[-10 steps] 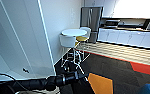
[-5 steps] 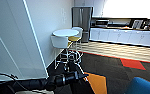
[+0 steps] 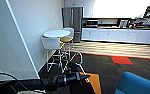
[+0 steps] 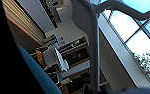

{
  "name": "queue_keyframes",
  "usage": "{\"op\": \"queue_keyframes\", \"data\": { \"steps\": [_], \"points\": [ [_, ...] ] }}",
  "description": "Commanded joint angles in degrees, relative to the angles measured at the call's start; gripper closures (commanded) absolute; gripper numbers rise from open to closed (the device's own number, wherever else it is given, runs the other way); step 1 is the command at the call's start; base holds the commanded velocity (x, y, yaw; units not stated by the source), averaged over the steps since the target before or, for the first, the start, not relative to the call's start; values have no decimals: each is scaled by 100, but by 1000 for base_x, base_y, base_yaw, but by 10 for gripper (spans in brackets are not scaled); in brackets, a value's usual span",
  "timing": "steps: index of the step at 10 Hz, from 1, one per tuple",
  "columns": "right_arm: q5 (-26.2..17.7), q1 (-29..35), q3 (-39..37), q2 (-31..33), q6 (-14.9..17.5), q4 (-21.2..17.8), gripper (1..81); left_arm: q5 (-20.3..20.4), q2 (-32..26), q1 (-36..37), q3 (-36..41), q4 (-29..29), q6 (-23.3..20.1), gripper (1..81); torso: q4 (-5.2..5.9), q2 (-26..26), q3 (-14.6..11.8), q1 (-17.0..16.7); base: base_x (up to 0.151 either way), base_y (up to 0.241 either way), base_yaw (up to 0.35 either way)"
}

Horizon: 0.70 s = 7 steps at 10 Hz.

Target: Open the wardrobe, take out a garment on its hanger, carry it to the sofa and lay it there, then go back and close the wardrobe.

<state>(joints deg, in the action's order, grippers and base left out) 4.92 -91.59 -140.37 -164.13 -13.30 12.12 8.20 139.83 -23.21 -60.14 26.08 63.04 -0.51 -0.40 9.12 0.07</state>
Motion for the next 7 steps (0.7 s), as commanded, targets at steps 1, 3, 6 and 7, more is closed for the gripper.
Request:
{"op": "queue_keyframes", "data": {
  "steps": [1,3,6,7],
  "points": [
    [-369,145,63,36,20,54,10,67,107,735,309,275,-72,811,0,0,0,0,0,0,-243],
    [-308,101,46,54,20,62,10,93,247,690,274,275,-72,811,0,0,0,0,0,0,-243],
    [-325,145,55,1,29,54,10,128,169,664,371,302,-72,811,0,0,0,0,0,0,-243],
    [-317,136,38,1,20,36,10,120,143,664,371,310,-72,811,0,0,0,0,0,0,-244]
  ]
}}
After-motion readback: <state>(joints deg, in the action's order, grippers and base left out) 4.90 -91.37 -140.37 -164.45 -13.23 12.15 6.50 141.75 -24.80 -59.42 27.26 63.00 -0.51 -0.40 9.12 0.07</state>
